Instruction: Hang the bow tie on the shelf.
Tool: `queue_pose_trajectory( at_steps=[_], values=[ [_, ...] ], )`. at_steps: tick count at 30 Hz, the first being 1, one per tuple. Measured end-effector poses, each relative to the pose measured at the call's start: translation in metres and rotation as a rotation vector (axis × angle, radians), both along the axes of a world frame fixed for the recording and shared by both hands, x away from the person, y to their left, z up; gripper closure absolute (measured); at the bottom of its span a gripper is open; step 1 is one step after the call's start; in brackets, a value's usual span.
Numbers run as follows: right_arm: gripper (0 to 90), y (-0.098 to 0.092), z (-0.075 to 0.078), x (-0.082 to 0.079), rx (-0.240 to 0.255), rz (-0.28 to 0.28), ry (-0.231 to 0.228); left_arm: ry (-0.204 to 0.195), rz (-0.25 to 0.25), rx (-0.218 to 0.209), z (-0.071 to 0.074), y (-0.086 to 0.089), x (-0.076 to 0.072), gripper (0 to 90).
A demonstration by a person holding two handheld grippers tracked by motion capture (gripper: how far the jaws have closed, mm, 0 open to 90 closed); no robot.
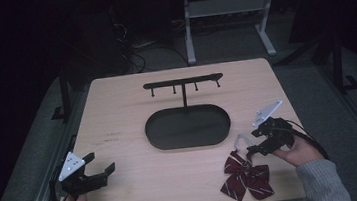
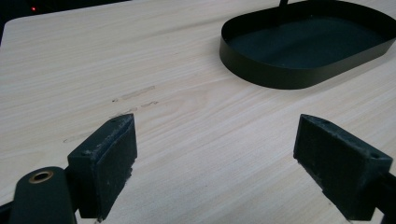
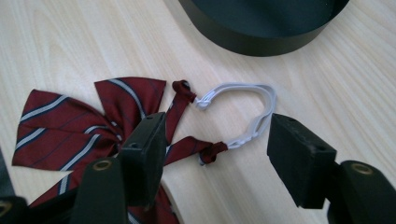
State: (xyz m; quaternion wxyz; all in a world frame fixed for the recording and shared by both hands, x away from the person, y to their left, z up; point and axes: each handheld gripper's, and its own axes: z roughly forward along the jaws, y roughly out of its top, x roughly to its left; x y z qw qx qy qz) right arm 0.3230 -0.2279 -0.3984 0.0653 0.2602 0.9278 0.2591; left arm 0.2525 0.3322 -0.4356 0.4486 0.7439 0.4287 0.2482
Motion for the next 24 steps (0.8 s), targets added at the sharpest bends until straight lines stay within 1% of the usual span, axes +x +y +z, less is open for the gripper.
queue_pose_trajectory(
  at_steps=[5, 7, 10, 15, 16, 21, 24],
  values=[
    [39.9, 0.003, 0.001, 0.007, -0.014, 0.0, 0.002, 0.002, 0.0, 0.001, 0.0, 0.0, 0.0, 13.1],
    [40.4, 0.006, 0.002, 0.012, -0.023, -0.002, 0.013, 0.001, -0.001, -0.002, 0.0, 0.0, 0.0, 13.1],
    [41.0, 0.007, 0.0, 0.016, -0.026, -0.002, 0.017, -0.002, -0.001, -0.003, 0.0, 0.0, 0.0, 13.1],
    [42.0, 0.01, -0.002, 0.02, -0.04, -0.003, 0.033, 0.002, -0.002, 0.0, 0.0, 0.0, 0.0, 13.1],
    [42.6, 0.012, -0.003, 0.023, -0.051, -0.005, 0.039, 0.003, -0.002, 0.0, 0.0, 0.0, 0.0, 13.1],
    [44.0, 0.015, -0.003, 0.028, -0.067, -0.004, 0.047, 0.003, -0.001, -0.001, 0.0, 0.0, 0.0, 13.1],
    [46.0, 0.018, -0.004, 0.034, -0.086, -0.007, 0.057, -0.001, -0.002, -0.003, 0.001, 0.0, 0.0, 13.1]
  ],
)
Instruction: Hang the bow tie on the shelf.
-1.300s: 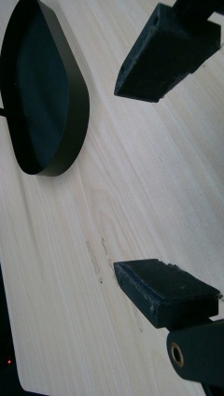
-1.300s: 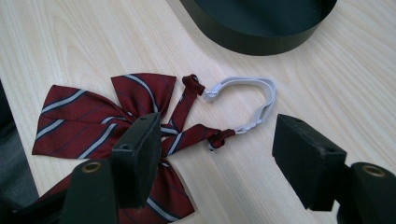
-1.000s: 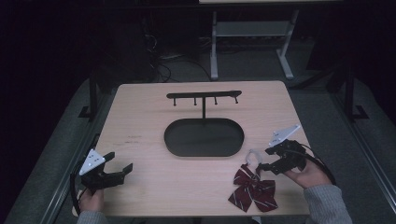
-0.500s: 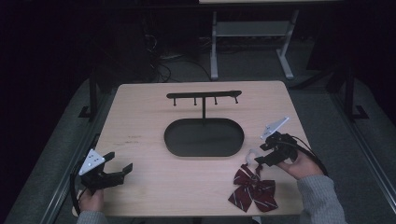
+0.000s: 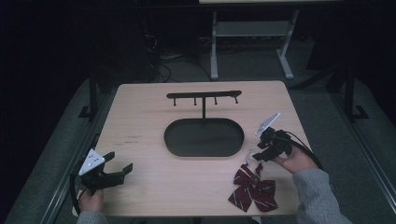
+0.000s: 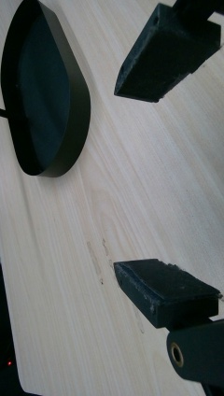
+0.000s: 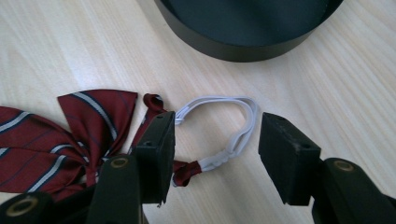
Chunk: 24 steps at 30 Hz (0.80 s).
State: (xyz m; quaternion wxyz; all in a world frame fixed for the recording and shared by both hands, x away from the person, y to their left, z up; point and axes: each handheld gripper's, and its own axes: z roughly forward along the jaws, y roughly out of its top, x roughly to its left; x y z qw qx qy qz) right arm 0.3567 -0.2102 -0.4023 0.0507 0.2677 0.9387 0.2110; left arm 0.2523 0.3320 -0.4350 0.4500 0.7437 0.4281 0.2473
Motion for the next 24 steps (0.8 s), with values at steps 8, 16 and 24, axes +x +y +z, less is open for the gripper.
queue_pose_trajectory(
  at_steps=[8, 16, 24],
  values=[
    [52.5, 0.002, -0.01, 0.011, -0.04, -0.023, 0.027, 0.004, -0.002, 0.002, 0.0, 0.0, 0.0, 13.1],
    [59.4, 0.005, -0.02, 0.02, -0.086, -0.047, 0.052, 0.004, -0.002, -0.001, 0.0, -0.001, 0.0, 13.1],
    [61.2, 0.009, -0.028, 0.026, -0.114, -0.061, 0.076, 0.003, -0.003, -0.001, 0.0, -0.001, 0.0, 13.1]
  ],
)
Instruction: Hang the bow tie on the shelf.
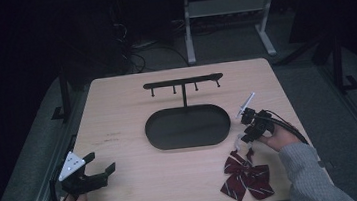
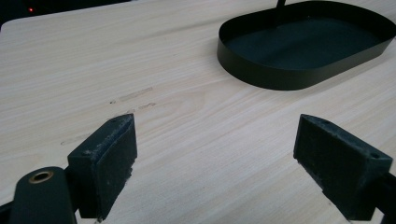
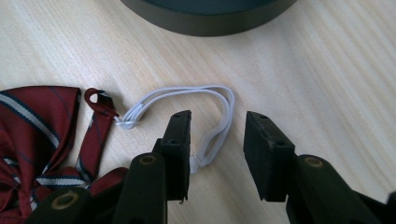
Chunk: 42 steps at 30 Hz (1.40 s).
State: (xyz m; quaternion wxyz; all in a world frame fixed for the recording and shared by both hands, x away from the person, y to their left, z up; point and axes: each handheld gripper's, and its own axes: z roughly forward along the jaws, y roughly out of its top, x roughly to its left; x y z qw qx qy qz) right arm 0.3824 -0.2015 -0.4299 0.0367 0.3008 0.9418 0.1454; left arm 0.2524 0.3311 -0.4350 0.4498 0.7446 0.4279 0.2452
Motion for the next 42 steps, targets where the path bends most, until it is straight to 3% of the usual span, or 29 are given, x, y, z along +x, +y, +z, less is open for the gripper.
queue_pose_trajectory(
  at_steps=[15, 28, 42],
  values=[
    [70.5, 0.0078, -0.0091, 0.0049, -0.048, -0.003, 0.022, -0.002, -0.001, -0.001, 0.0003, 0.0, -0.0001, 13.1],
    [84.0, 0.0086, -0.0098, 0.0052, -0.057, 0.008, 0.027, -0.004, -0.002, 0.001, 0.0005, -0.0001, -0.0001, 13.1],
    [87.9, 0.0082, -0.0096, 0.005, -0.05, 0.025, 0.031, -0.004, -0.002, 0.001, 0.0005, -0.0003, -0.0002, 13.1]
  ],
)
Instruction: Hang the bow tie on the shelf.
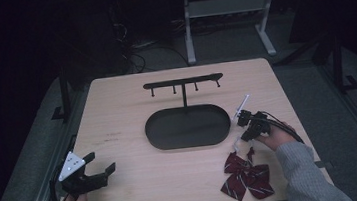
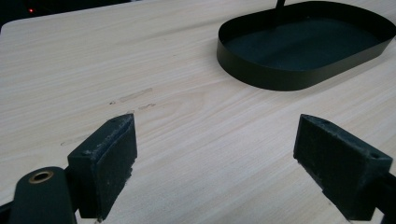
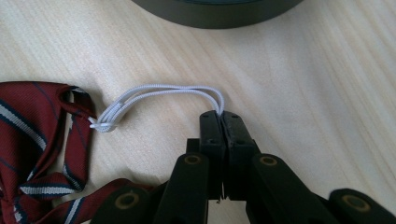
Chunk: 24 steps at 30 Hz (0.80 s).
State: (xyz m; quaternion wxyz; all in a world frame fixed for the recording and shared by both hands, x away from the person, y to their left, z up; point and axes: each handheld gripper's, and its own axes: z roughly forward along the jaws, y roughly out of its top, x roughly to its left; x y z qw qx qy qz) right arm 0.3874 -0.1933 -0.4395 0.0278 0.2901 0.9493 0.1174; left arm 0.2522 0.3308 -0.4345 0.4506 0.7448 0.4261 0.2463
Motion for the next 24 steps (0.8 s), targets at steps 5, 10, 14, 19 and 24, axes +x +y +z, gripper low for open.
queue_pose_trajectory(
  at_steps=[5, 10, 14, 19, 24],
  values=[
    [88.1, -0.001, 0.003, -0.002, 0.013, 0.005, -0.007, 0.001, -0.001, 0.002, 0.0, 0.0, 0.0, 13.1],
    [88.2, -0.004, 0.009, -0.007, 0.031, 0.016, -0.022, 0.001, -0.001, 0.005, 0.0, -0.001, 0.0, 13.1],
    [88.2, -0.005, 0.014, -0.01, 0.049, 0.023, -0.031, 0.002, 0.0, 0.003, 0.0, 0.0, 0.0, 13.1],
    [88.2, -0.004, 0.019, -0.013, 0.052, 0.039, -0.044, 0.002, 0.0, 0.004, -0.001, -0.001, 0.0, 13.1],
    [88.2, 0.001, 0.031, -0.019, 0.057, 0.073, -0.062, 0.003, 0.0, 0.004, -0.001, -0.001, 0.0, 13.1]
  ],
)
